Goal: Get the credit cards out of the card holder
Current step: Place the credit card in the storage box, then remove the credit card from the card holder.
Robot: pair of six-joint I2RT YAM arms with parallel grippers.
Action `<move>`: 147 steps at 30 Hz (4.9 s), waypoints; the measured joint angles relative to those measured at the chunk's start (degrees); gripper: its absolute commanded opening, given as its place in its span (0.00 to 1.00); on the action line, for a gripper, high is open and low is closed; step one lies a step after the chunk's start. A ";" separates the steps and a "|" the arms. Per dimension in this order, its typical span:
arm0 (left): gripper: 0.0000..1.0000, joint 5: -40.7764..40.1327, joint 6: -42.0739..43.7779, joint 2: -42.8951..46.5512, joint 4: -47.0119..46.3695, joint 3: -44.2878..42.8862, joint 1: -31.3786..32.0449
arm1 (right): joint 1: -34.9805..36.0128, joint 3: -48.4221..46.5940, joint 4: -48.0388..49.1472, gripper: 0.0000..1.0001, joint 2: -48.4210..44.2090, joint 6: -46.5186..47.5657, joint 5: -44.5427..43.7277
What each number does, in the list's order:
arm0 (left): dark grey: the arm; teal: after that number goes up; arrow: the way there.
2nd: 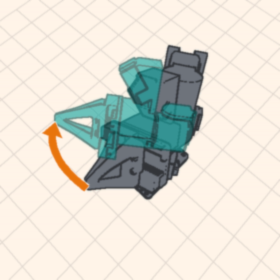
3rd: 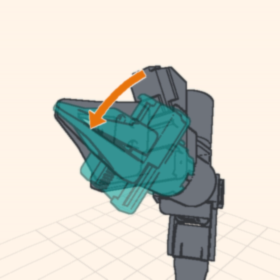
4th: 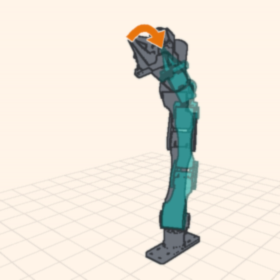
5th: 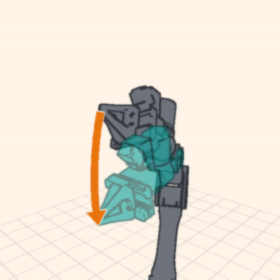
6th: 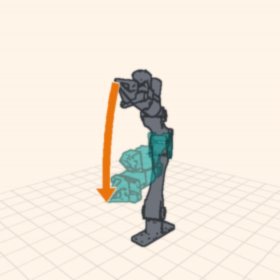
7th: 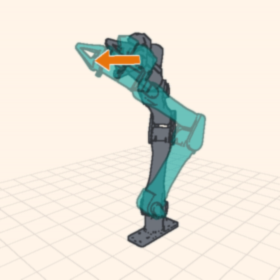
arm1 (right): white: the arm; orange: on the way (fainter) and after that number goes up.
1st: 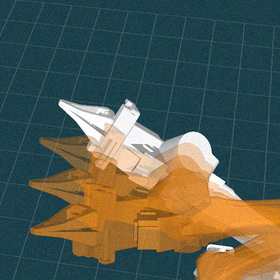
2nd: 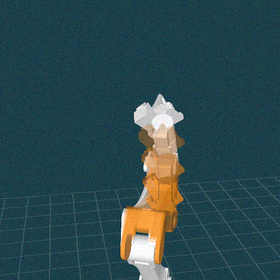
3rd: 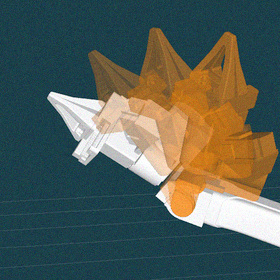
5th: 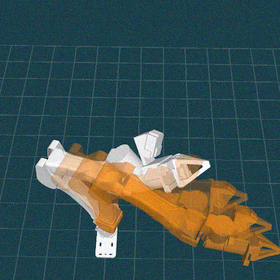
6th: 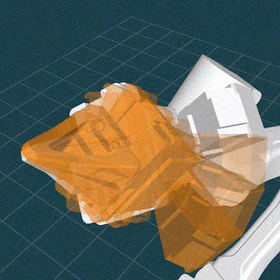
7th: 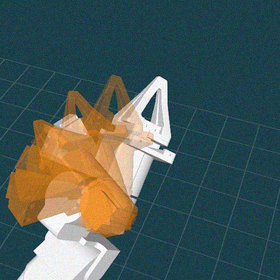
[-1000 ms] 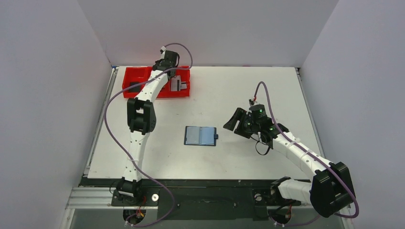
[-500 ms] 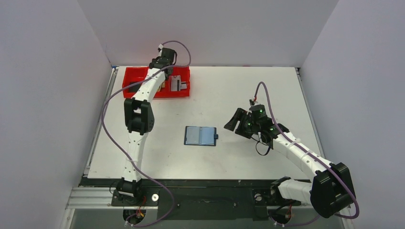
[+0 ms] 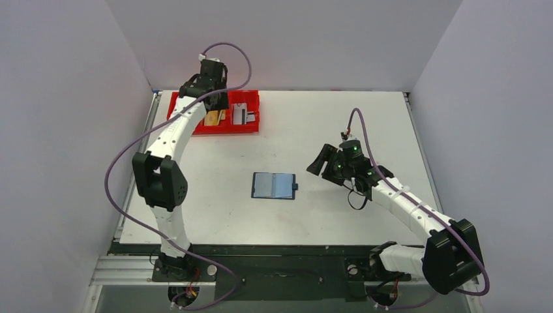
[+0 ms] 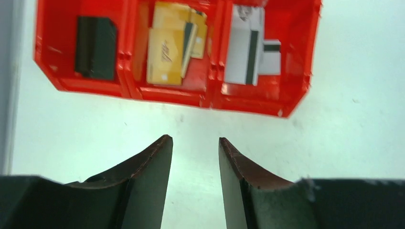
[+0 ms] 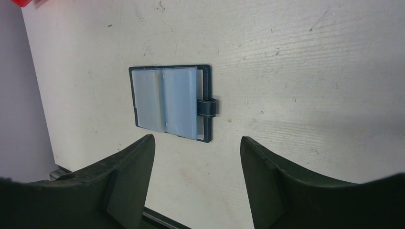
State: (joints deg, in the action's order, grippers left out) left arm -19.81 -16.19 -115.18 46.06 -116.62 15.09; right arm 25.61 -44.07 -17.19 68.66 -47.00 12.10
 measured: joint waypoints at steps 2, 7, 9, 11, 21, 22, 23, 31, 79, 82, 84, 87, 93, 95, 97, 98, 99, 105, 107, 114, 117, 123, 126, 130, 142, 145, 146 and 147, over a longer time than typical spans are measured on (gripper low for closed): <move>0.39 2.82 -1.77 4.37 -0.83 6.03 0.72 | 0.28 -0.42 0.20 0.62 1.14 0.04 -0.76; 0.39 9.18 -5.73 15.39 -2.84 23.50 3.76 | 2.45 -1.68 0.33 0.62 4.76 -0.04 -2.84; 0.39 11.37 -6.99 18.64 -3.63 28.98 4.66 | 4.00 -2.84 0.13 0.62 6.14 -0.11 -4.28; 0.39 13.46 -8.55 22.27 -4.66 34.75 5.11 | 6.12 -4.83 -0.07 0.62 7.98 -0.17 -5.77; 0.40 20.65 -14.56 34.67 -10.29 53.29 5.44 | 13.03 -14.23 -0.39 0.61 18.21 -1.77 -11.30; 0.40 21.00 -14.78 34.82 -10.43 54.10 5.44 | 13.49 -15.08 -0.59 0.61 19.23 -1.95 -11.76; 0.40 21.42 -15.02 34.91 -10.58 55.08 5.42 | 13.92 -15.91 -0.72 0.61 20.35 -2.16 -12.17; 0.40 23.19 -16.15 35.28 -11.69 58.75 5.05 | 16.92 -21.73 -2.34 0.59 28.13 -3.15 -14.38; 0.40 27.87 -23.06 29.90 -19.63 64.94 9.53 | 22.16 -22.56 5.16 0.00 40.87 2.78 -8.87; 0.39 28.83 -23.91 28.57 -21.03 64.96 10.19 | 20.90 -20.28 8.39 0.00 40.22 2.82 -5.97; 0.39 29.46 -24.22 27.67 -22.01 64.96 10.43 | 20.09 -18.67 10.93 0.00 39.85 2.80 -3.72; 0.39 30.42 -24.74 26.16 -23.43 64.96 10.78 | 18.99 -17.20 13.35 0.00 39.65 2.78 -1.16; 0.39 31.63 -25.14 23.50 -25.07 64.94 11.23 | 17.46 -15.43 16.55 0.00 39.60 2.71 2.82; 0.39 32.09 -25.18 22.97 -25.64 64.94 11.41 | 17.22 -15.06 17.49 0.00 39.67 2.64 3.65; 0.39 32.37 -25.18 22.77 -26.14 64.94 11.63 | 17.18 -14.91 18.10 0.00 39.78 2.67 4.07; 0.38 32.44 -25.18 22.73 -26.29 64.94 11.72 | 17.18 -14.88 18.38 0.00 39.87 2.64 4.31; 0.38 32.52 -25.18 22.67 -26.51 64.94 11.85 | 17.18 -14.86 18.58 0.00 39.93 2.67 4.48; 0.38 32.59 -25.14 21.68 -26.67 64.50 12.37 | 17.11 -14.67 19.08 0.00 39.98 2.67 4.85; 0.38 32.57 -25.14 21.22 -26.69 64.46 12.48 | 17.09 -14.67 19.08 0.00 39.98 2.67 4.87; 0.38 32.61 -25.09 20.17 -26.69 64.06 12.63 | 17.00 -14.64 19.12 0.00 39.98 2.67 5.03; 0.38 32.89 -25.07 19.78 -26.73 63.76 12.63 | 16.83 -14.53 19.34 0.00 40.02 2.64 5.42; 0.38 33.73 -24.98 18.97 -27.89 63.17 13.62 | 16.70 -14.51 19.50 0.00 40.15 2.64 5.79; 0.38 33.77 -24.96 18.62 -27.98 62.79 13.99 | 16.57 -14.51 19.52 0.00 40.19 2.64 6.10; 0.33 33.92 -24.98 18.34 -28.46 62.77 14.08 | 16.39 -14.53 19.65 0.00 40.35 2.64 6.60; 0.02 35.54 -26.69 16.20 -31.10 62.77 14.08 | 16.20 -14.51 19.76 0.00 40.35 2.60 7.08; 0.00 35.60 -27.28 15.82 -31.34 62.77 14.08 | 16.02 -14.51 19.80 0.00 40.35 2.45 7.52; 0.00 35.47 -27.39 15.82 -31.30 62.77 14.08 | 16.00 -14.51 19.80 0.02 40.35 2.43 7.54; 0.00 35.30 -27.67 15.82 -31.30 62.77 14.10 | 15.98 -14.51 19.80 0.09 40.35 2.40 7.61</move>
State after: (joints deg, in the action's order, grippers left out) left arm 15.49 -43.86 -99.35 14.76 -53.84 29.19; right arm 41.58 -58.59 2.61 109.01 -44.60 19.70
